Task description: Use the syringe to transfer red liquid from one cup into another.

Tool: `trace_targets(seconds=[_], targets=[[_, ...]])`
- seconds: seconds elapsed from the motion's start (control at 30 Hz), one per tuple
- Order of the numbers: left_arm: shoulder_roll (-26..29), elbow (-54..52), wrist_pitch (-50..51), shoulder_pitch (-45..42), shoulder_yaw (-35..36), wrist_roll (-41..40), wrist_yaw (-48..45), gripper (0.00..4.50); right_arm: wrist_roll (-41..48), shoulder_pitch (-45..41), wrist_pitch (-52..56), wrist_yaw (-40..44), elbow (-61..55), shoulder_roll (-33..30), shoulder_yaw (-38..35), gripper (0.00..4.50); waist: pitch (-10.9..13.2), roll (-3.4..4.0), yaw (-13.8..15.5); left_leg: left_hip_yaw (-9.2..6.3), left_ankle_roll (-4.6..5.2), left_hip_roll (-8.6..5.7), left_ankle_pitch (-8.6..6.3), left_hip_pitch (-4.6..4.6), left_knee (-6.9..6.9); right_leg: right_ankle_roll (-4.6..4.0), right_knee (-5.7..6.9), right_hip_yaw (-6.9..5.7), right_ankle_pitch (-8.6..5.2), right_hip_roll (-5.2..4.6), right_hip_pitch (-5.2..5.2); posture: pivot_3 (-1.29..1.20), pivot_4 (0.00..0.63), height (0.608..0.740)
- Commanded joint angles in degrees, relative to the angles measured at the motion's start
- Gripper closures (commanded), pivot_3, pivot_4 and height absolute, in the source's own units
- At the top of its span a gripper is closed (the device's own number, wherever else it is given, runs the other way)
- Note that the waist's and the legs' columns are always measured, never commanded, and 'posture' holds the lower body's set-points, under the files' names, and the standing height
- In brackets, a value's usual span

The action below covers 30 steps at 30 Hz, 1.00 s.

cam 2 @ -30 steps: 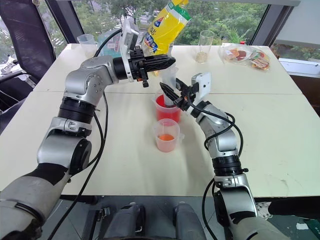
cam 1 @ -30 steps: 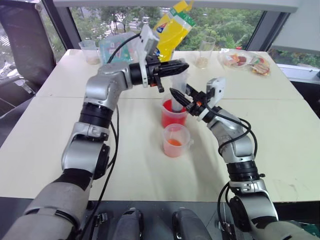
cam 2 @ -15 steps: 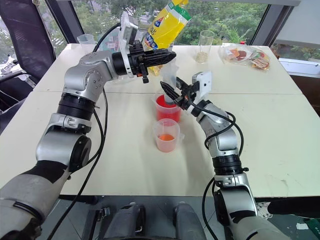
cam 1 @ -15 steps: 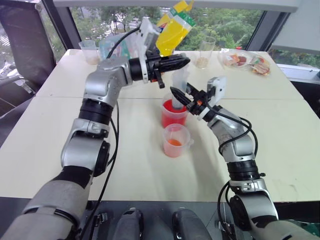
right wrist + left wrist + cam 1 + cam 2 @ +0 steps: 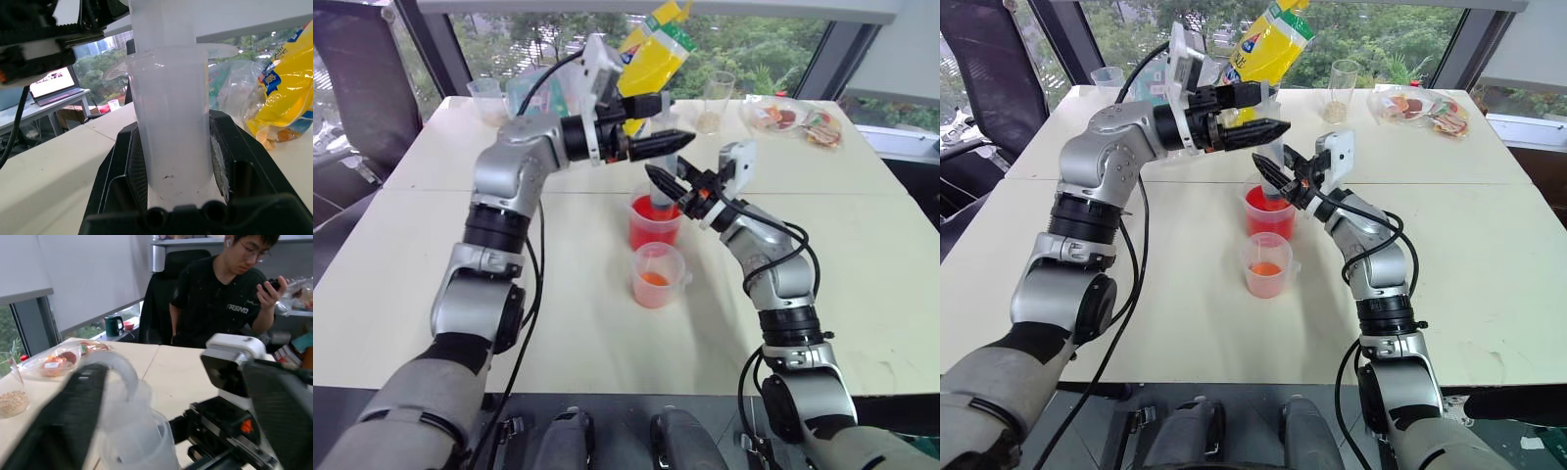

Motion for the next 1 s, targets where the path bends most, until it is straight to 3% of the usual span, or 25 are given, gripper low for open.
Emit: trace_targets(seconds=[0.03,0.3,0.6,0.77,1.0], targets=[[2.32,-5.92,2.37,1.60,3.09,-1.93,2.06,0.06,1.09,-2.44,-0.32,1.18,-1.56,-0.40,-0.02,3.12,0.00,0.00,-0.14,0.00,0.01,0.00,0.00,0.01,0.00,0.00,0.03,0.01,0.00,0.00,0.00,0.00,0.150,0.740],[6.37,-14.87,8.40,7.28,4.94,-5.13,4.05,0.06,3.00,-4.43,1.65,0.49,-4.82,-1.47,-1.71,3.12,0.00,0.00,0.23,-0.01,0.04,-0.01,-0.02,0.01,0.03,0.00,0.08,0.01,0.00,-0.04,0.00,0.00,0.150,0.740],[9.82,-17.34,11.04,7.72,6.10,-6.94,4.53,0.06,18.86,-4.54,19.34,-2.09,-24.25,-7.36,-7.20,3.12,0.00,0.00,0.42,-0.05,0.13,0.00,-0.07,0.00,0.02,0.00,0.06,0.00,0.00,-0.06,0.01,0.00,0.150,0.740],[10.94,-18.60,12.99,7.63,6.31,-8.94,4.01,0.06,23.34,1.08,23.65,-4.17,-31.56,-8.69,-7.16,3.12,0.00,0.00,0.39,-0.06,0.14,0.00,-0.08,0.01,0.02,0.00,0.08,0.00,0.00,-0.05,0.03,0.00,0.150,0.740],[10.09,-18.56,14.74,5.84,5.04,-10.92,3.87,0.06,22.18,10.62,22.20,-5.74,-35.40,-8.16,-4.72,3.12,0.00,0.00,0.41,-0.06,0.15,-0.01,-0.08,0.01,0.04,0.00,0.07,0.01,0.00,-0.02,0.05,0.00,0.150,0.740]])
